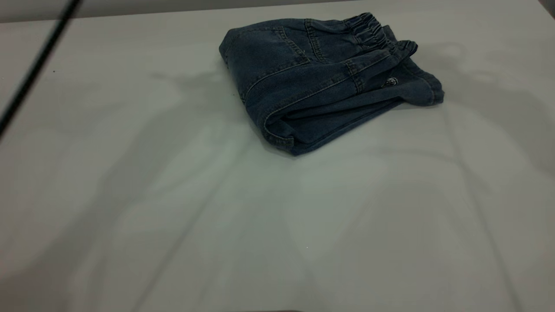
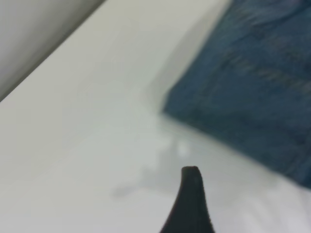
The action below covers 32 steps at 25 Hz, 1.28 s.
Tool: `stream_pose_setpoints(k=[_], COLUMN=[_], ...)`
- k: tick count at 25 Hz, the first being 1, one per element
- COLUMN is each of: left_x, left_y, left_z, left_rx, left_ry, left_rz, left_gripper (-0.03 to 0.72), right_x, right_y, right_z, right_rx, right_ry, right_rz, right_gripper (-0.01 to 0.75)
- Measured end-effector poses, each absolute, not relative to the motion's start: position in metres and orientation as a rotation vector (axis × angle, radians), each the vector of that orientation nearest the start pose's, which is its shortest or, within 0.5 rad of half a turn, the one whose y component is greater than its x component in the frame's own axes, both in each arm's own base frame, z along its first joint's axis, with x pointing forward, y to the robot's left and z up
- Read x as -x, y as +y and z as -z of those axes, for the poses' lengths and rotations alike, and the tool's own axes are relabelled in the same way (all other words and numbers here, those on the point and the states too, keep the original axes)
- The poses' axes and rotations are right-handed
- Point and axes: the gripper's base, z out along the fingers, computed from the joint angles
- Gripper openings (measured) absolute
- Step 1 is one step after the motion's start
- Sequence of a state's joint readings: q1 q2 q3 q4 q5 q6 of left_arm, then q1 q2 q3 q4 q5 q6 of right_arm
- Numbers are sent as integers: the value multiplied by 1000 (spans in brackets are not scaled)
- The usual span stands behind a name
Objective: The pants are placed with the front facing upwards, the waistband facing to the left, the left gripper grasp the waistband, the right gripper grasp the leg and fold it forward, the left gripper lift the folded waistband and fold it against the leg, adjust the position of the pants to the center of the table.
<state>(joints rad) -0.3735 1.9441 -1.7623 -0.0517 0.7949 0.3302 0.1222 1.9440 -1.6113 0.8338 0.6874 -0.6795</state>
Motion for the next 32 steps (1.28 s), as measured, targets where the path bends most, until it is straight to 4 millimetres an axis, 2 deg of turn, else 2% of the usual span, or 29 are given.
stream_pose_setpoints(k=[2, 5, 8, 13, 16, 19, 23, 26, 29, 32], left_x=[-418, -417, -415, -415, -414, -414, -415, -415, -415, -415], left_y=[-149, -133, -129, -129, -129, -129, -130, -130, -131, -131], left_z=[-307, -318, -320, -320, -319, -319, -320, -320, -320, -320], left_rx=[-736, -629, -594, -584, -581, -581, -577, -574, -572, -572], left_ry=[2336, 2358, 2379, 2392, 2395, 2395, 2390, 2389, 2389, 2389], left_rz=[53, 51, 56, 64, 68, 68, 75, 84, 88, 88], left_gripper=[554, 554, 554, 554, 554, 554, 554, 554, 554, 554], right_x=[-437, -437, -437, -429, -425, -427, -429, -428, -426, -423], right_y=[118, 153, 183, 211, 216, 213, 210, 210, 210, 209], right_z=[-265, -231, -194, -141, -125, -123, -120, -104, -77, -68], right_rx=[417, 522, 570, 698, 718, 649, 648, 651, 649, 653], right_ry=[2292, 2344, 2404, 2500, 2547, 2557, 2542, 2588, 2649, 2686], right_rz=[-658, -616, -533, -321, -180, -84, -13, 1, 4, 16], right_gripper=[530, 530, 530, 530, 530, 530, 530, 530, 530, 529])
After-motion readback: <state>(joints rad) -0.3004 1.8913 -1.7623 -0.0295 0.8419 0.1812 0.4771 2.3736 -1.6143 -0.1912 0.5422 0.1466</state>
